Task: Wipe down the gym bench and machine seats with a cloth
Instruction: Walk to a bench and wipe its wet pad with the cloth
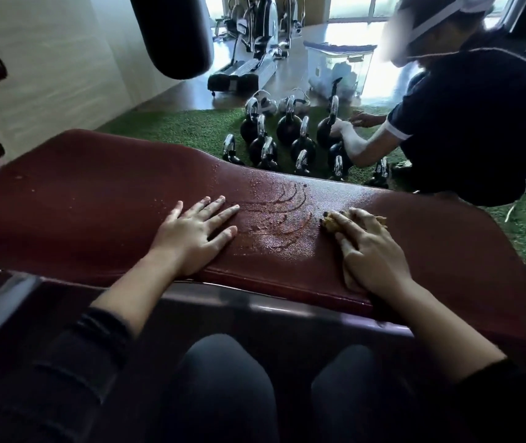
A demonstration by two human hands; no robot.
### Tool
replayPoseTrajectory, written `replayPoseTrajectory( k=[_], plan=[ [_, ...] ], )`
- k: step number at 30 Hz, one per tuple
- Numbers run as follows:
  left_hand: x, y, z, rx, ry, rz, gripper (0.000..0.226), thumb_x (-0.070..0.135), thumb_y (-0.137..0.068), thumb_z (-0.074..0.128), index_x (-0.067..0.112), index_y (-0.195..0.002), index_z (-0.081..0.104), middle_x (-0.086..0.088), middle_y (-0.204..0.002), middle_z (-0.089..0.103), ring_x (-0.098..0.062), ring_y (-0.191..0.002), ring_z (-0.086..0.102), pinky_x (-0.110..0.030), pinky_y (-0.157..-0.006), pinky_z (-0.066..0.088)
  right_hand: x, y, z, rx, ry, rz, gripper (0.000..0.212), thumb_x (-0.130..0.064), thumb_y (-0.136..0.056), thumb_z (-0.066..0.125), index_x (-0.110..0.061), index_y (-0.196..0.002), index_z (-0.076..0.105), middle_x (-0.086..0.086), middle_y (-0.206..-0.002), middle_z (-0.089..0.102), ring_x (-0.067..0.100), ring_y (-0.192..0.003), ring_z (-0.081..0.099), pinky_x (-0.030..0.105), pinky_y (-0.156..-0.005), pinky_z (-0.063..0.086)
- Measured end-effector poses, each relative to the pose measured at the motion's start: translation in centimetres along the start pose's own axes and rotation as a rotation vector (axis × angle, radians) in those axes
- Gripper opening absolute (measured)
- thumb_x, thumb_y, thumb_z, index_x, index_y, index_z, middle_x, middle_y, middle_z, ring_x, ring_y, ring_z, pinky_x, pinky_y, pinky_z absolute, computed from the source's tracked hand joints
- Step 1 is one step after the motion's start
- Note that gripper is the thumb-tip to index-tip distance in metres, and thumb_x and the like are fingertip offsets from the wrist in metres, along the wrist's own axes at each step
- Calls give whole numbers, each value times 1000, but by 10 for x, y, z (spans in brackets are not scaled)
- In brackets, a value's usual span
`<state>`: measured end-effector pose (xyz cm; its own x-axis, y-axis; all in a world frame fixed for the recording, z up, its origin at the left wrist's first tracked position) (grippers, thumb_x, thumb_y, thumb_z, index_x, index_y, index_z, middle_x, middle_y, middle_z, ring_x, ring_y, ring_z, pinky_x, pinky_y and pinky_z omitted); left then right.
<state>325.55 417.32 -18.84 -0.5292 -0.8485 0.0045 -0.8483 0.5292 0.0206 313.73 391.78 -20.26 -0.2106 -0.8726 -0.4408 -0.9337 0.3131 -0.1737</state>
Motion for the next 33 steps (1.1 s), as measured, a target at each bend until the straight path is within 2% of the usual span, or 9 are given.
replayPoseTrajectory(
  k=[7, 12, 17, 20, 23, 25, 29, 31, 33],
  plan=[
    [5, 2, -2, 103, 5, -20, 51, 54, -99, 22, 50, -149, 11, 19, -160, 6, -4, -148, 2, -43, -120, -1, -2, -8, 8, -73, 50, -40, 48, -38, -99, 37, -38, -145, 25, -11, -156, 17, 9, -145, 7, 21, -114, 0],
    [3, 1, -3, 124, 51, -33, 47, 48, -101, 23, 51, -148, 17, 21, -159, 10, -2, -147, 5, -42, -119, 0, -33, -40, 22, -169, 78, -110, 49, -46, -99, 30, -38, -146, 22, -12, -157, 15, 8, -145, 5, 24, -117, -1],
    [-2, -3, -4, 129, 81, -56, 46, 42, -103, 23, 50, -148, 18, 23, -158, 11, -1, -147, 6, -40, -119, 2, -113, -7, 46, -199, 83, -448, 47, -42, -101, 26, -35, -147, 22, -9, -157, 17, 11, -146, 8, 21, -115, -1],
    [-3, -3, -3, 124, 97, -60, 46, 42, -103, 23, 49, -148, 20, 23, -158, 11, -1, -147, 6, -40, -119, 1, -104, 30, 40, -180, 114, -659, 49, -44, -98, 20, -38, -146, 24, -9, -155, 24, 13, -145, 16, 29, -119, 9],
    [-3, -3, -3, 130, 97, -61, 46, 43, -102, 24, 49, -148, 20, 23, -158, 12, -2, -147, 7, -40, -119, 1, -72, 45, 25, -210, 127, -832, 45, -35, -99, 32, -37, -145, 30, -13, -153, 27, 10, -144, 19, 36, -118, 19],
    [-2, -2, -3, 132, 99, -65, 46, 44, -102, 24, 49, -148, 21, 23, -158, 12, -2, -147, 7, -40, -119, 1, -50, 36, 15, -254, 68, -834, 44, -32, -99, 35, -39, -143, 33, -13, -152, 28, 9, -143, 20, 34, -119, 17],
    [-1, -1, -5, 138, 90, -62, 47, 42, -102, 24, 49, -148, 21, 23, -158, 12, -2, -147, 7, -40, -118, 1, -33, -20, 10, -239, 9, -594, 39, -60, -94, 23, -58, -133, 27, -15, -150, 30, 12, -143, 21, 30, -119, 12],
    [-1, -2, -4, 137, 96, -61, 46, 41, -102, 24, 49, -148, 21, 24, -158, 12, -2, -147, 7, -40, -118, 2, -49, -37, 22, -232, 40, -518, 39, -56, -95, 27, -56, -134, 27, -15, -151, 27, 12, -144, 17, 30, -119, 10],
    [-2, -3, -4, 140, 99, -61, 46, 40, -103, 24, 49, -148, 21, 24, -158, 12, -2, -147, 8, -40, -118, 3, -87, -31, 40, -235, 67, -558, 42, -50, -97, 28, -50, -139, 29, -15, -153, 24, 11, -145, 14, 30, -119, 11]
  ],
)
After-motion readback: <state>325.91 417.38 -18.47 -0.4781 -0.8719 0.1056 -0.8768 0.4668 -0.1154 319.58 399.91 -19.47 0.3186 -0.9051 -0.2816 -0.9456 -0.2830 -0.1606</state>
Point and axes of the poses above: each hand's wrist, its own y-axis away from the middle knuckle, its own z-axis out of the palm, x = y × z, the point moved 7 cm from there along -y, towards the middle knuckle
